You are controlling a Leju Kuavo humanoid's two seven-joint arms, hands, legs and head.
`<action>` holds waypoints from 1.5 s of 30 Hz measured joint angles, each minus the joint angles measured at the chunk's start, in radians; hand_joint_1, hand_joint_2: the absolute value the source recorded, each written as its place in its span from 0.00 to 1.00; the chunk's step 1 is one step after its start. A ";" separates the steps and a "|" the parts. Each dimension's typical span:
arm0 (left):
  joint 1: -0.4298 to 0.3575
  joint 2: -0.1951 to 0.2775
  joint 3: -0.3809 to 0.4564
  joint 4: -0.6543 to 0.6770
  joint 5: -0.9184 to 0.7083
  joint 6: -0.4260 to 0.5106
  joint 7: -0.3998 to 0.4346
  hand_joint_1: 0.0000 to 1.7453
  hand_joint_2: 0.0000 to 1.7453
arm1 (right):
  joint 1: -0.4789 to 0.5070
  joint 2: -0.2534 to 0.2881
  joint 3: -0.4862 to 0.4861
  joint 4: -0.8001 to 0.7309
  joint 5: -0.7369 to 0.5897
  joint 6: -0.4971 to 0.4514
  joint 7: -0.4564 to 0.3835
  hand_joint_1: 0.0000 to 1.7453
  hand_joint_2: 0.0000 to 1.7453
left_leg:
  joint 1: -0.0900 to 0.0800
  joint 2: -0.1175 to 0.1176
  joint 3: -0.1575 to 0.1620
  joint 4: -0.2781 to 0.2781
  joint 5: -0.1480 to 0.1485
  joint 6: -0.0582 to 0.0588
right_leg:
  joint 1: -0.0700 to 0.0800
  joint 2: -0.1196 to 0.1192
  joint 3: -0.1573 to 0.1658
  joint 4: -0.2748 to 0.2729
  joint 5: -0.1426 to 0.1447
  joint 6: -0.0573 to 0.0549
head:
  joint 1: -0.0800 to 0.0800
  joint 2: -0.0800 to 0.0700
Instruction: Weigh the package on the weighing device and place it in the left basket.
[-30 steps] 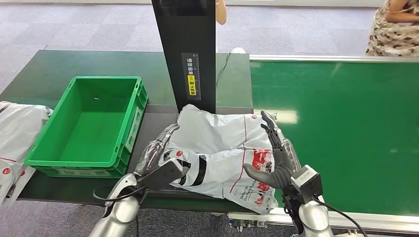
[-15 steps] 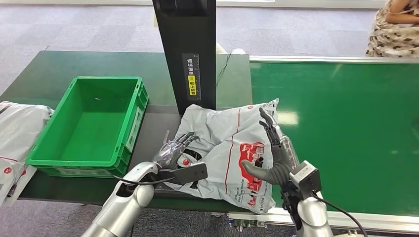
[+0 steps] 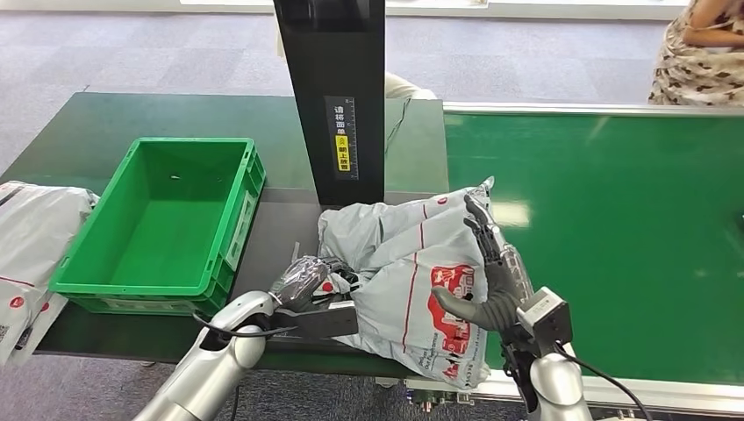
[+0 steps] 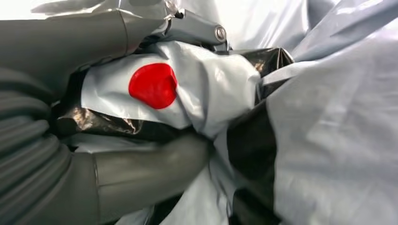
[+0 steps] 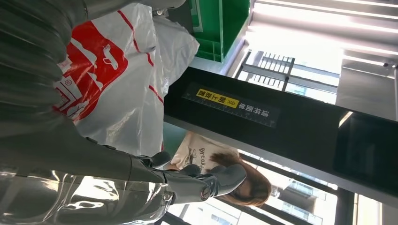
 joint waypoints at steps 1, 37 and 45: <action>0.011 0.004 -0.001 -0.014 0.008 0.022 -0.019 1.00 1.00 | 0.003 0.000 -0.002 -0.003 -0.001 0.000 0.000 0.00 1.00 | 0.000 0.000 0.000 0.000 0.000 0.000 | 0.000 0.000 -0.001 0.000 0.000 0.000 | 0.000 0.000; 0.144 0.033 0.751 -0.364 -0.490 0.603 0.444 1.00 0.50 | 0.060 0.026 -0.057 -0.076 -0.011 -0.021 0.028 0.00 1.00 | 0.000 0.003 -0.010 0.000 0.000 -0.001 | 0.000 0.002 -0.012 0.001 -0.001 -0.002 | 0.000 0.000; 0.106 0.037 0.704 -0.220 -0.562 0.489 0.576 0.51 0.00 | 0.052 0.039 -0.057 -0.078 0.002 -0.016 0.043 0.00 1.00 | 0.000 0.003 -0.011 0.000 -0.001 0.000 | 0.000 0.002 -0.012 0.000 -0.001 -0.002 | 0.000 0.000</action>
